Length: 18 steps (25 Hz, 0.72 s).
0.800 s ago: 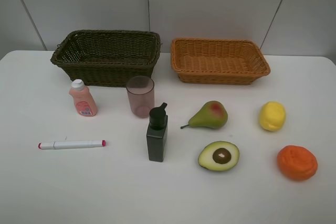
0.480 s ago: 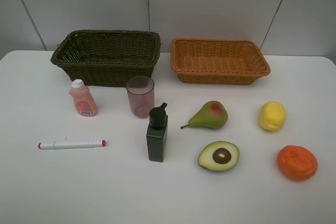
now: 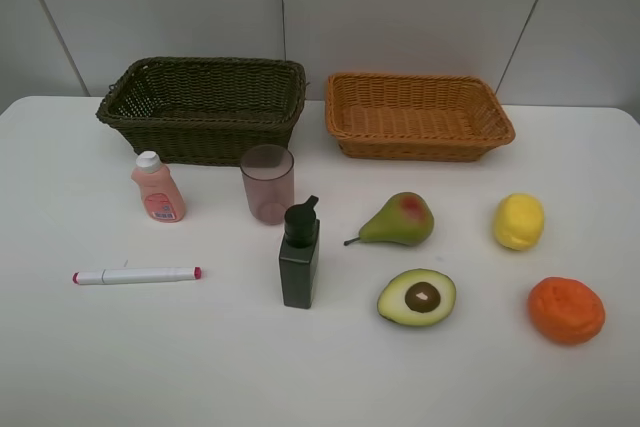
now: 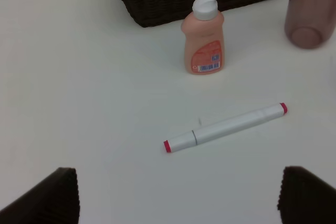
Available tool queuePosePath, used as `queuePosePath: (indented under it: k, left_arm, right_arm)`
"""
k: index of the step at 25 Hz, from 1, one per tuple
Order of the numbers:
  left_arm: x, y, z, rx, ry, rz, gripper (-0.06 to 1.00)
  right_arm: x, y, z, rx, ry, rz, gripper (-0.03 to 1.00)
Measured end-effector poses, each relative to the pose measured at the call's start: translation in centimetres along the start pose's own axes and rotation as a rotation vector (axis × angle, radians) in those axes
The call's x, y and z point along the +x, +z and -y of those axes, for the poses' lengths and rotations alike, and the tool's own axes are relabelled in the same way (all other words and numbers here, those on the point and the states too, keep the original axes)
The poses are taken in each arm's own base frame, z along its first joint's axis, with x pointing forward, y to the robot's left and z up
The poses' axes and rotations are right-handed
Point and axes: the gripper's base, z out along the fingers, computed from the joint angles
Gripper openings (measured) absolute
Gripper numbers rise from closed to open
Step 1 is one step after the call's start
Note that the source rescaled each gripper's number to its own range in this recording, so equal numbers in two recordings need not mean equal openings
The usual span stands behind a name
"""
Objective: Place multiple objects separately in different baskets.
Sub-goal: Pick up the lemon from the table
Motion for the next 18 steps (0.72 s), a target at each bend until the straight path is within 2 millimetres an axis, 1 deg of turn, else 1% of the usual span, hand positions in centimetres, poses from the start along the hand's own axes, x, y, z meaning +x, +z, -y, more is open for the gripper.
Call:
queuePosePath:
  k: [18]
  left_arm:
    - [0.0,0.0,0.0,0.0,0.0,0.0,1.0]
  right_arm:
    - [-0.02,0.0,-0.16,-0.017,0.015,0.002,1.0]
